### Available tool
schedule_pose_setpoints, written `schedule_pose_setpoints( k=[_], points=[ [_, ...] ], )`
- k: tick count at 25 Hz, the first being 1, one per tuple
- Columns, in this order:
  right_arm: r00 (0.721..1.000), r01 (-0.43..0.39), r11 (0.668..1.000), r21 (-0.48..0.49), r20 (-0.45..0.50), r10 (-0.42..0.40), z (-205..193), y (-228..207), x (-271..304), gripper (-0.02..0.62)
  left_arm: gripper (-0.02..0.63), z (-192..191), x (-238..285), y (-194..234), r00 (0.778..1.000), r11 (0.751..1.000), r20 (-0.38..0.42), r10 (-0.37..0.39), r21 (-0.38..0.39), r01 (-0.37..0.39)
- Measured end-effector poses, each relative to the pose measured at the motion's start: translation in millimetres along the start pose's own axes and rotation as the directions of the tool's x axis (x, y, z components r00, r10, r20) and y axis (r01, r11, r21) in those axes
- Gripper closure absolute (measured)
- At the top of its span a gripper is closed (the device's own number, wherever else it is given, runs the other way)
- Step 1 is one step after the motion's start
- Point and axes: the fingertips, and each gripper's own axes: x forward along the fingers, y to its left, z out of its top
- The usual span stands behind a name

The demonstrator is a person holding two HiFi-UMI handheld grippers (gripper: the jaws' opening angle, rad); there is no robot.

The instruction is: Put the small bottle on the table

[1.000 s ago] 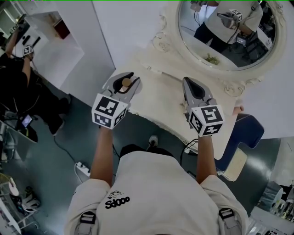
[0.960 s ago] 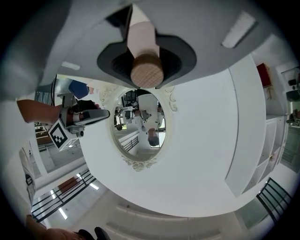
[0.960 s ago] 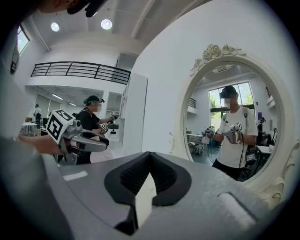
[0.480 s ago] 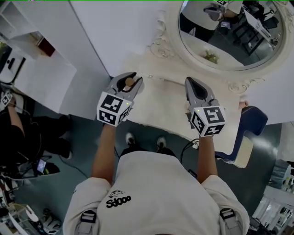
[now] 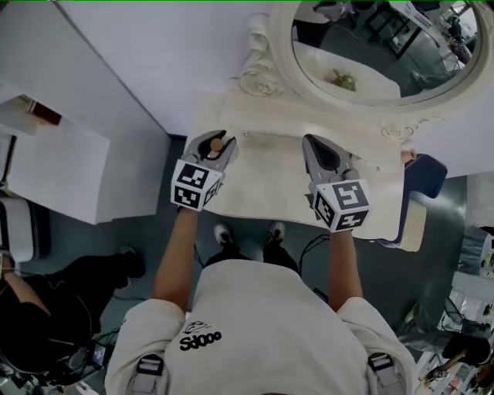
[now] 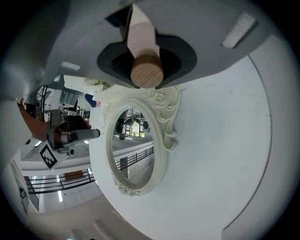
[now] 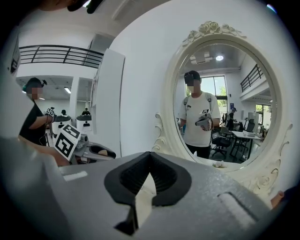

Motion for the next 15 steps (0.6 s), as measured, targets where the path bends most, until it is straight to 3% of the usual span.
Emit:
schedule_pose_setpoints(
  k=[9, 15],
  points=[
    [0.994, 0.048, 0.998, 0.046, -0.105, -0.043, -38.6, -20.5, 7.7, 0.594, 0.488, -79.3, 52.6, -0.8, 0.993, 0.999, -0.108, -0.044, -0.018, 0.042],
    [0.989, 0.042, 0.997, 0.061, -0.142, -0.033, -56.4, -25.3, 10.9, 0.594, 0.488, -120.5, 84.1, -1.3, 0.982, 0.994, -0.176, -0.062, -0.094, 0.046]
  ],
)
